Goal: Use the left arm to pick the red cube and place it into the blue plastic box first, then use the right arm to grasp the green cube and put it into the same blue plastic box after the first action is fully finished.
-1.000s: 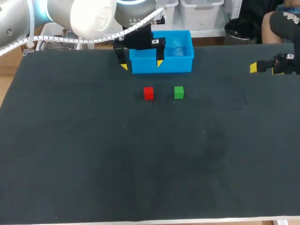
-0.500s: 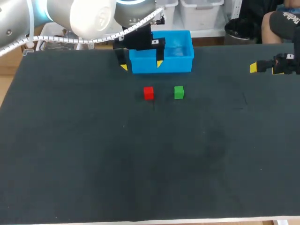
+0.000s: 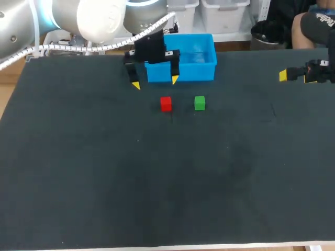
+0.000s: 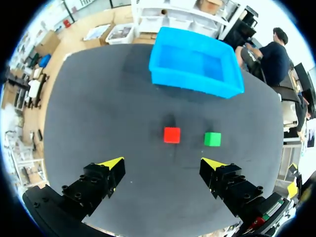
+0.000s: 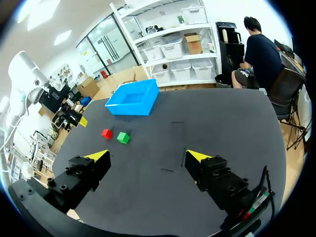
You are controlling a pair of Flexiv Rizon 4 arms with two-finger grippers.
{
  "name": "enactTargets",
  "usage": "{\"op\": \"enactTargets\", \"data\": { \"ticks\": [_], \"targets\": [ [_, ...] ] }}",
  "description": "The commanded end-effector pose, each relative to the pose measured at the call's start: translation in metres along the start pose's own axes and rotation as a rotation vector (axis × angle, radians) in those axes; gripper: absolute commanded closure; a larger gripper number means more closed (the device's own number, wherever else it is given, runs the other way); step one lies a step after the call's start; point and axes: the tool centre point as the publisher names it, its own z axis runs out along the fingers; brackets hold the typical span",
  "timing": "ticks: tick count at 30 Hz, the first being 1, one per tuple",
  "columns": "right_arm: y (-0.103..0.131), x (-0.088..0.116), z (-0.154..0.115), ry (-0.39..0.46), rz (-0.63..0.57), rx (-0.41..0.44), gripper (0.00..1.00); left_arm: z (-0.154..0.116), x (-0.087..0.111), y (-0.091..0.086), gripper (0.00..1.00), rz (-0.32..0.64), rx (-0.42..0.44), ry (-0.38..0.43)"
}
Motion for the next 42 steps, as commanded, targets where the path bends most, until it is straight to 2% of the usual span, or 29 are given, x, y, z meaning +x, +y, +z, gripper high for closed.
{"op": "enactTargets", "data": {
  "ticks": [1,11,20,32,42],
  "targets": [
    [0.000,0.000,0.000,0.000,0.000,0.000,0.00,0.003,-0.010,-0.013,0.00,0.036,-0.021,0.042],
    [0.000,0.000,0.000,0.000,0.000,0.000,0.00,0.020,-0.022,-0.028,0.00,0.067,-0.048,0.057],
    [0.000,0.000,0.000,0.000,0.000,0.000,0.00,0.050,-0.025,-0.022,0.00,0.031,-0.052,0.086],
    [0.000,0.000,0.000,0.000,0.000,0.000,0.00,0.074,-0.029,-0.011,0.00,0.027,-0.065,0.105],
    [0.000,0.000,0.000,0.000,0.000,0.000,0.00,0.089,-0.028,-0.016,0.00,0.047,-0.066,0.119]
  ]
}}
